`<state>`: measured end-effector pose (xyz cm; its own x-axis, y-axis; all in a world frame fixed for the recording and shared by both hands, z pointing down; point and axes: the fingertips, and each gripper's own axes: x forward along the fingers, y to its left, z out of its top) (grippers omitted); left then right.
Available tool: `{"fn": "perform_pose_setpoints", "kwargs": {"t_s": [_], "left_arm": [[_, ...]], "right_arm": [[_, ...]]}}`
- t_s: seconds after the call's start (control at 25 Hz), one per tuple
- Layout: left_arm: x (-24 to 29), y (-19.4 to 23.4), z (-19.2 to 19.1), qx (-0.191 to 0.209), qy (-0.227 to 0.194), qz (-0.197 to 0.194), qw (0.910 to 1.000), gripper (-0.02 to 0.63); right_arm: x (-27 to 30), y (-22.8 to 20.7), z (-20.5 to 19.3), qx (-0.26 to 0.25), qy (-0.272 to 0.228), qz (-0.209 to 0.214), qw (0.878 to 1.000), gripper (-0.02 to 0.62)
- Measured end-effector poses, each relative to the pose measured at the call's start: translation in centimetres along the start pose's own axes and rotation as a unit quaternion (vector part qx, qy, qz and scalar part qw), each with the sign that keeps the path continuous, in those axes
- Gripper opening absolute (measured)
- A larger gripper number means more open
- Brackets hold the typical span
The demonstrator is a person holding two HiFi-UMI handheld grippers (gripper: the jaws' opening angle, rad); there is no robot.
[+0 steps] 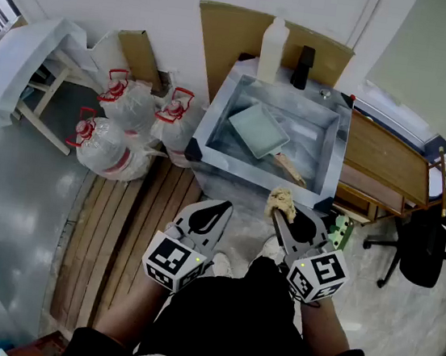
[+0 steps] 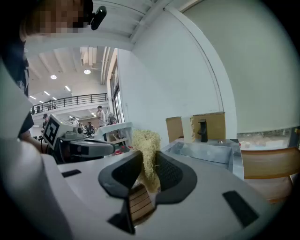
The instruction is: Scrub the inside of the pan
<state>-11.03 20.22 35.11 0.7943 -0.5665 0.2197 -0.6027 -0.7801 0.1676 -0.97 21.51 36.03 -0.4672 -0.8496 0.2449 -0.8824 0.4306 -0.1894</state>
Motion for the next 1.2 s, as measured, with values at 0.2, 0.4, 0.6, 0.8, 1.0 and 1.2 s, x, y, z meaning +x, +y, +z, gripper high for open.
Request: {"fn": "perform_pose_setpoints", "kwargs": {"t_s": [0.2, 0.4, 0.6, 0.8, 1.0, 1.2], "left_arm": [[0.0, -0.1, -0.6, 0.002, -0.004, -0.006, 1.0000, 0.009], [-0.2, -0.2, -0.6, 0.000, -0.003, -0.007, 1.0000, 0.009], [-0.4, -0.8, -0.6, 0.007, -0.004, -0.013, 0.9999, 0.009], [0.2, -1.0, 0.0, 0.010, -0.010, -0.013, 0.9998, 0.009], [1.4, -1.2, 0.3, 0.009, -0.011, -0.004, 0.9999, 0.009], [3.0, -1.3, 0.8, 0.004, -0.009, 0.010, 0.9999, 0.009]], "right_arm": [[0.0, -0.1, 0.0, 0.000, 0.000, 0.001, 1.000, 0.100], [-0.1, 0.1, 0.0, 0.003, -0.002, 0.003, 1.000, 0.101], [-0.4, 0.4, 0.1, -0.002, -0.003, 0.008, 1.000, 0.101], [-0.5, -0.2, 0.7, -0.013, -0.002, 0.010, 1.000, 0.101], [-0.2, -1.6, 1.8, -0.022, -0.006, 0.018, 1.000, 0.101], [0.3, -3.8, 3.4, -0.032, -0.012, 0.025, 0.999, 0.101]]}}
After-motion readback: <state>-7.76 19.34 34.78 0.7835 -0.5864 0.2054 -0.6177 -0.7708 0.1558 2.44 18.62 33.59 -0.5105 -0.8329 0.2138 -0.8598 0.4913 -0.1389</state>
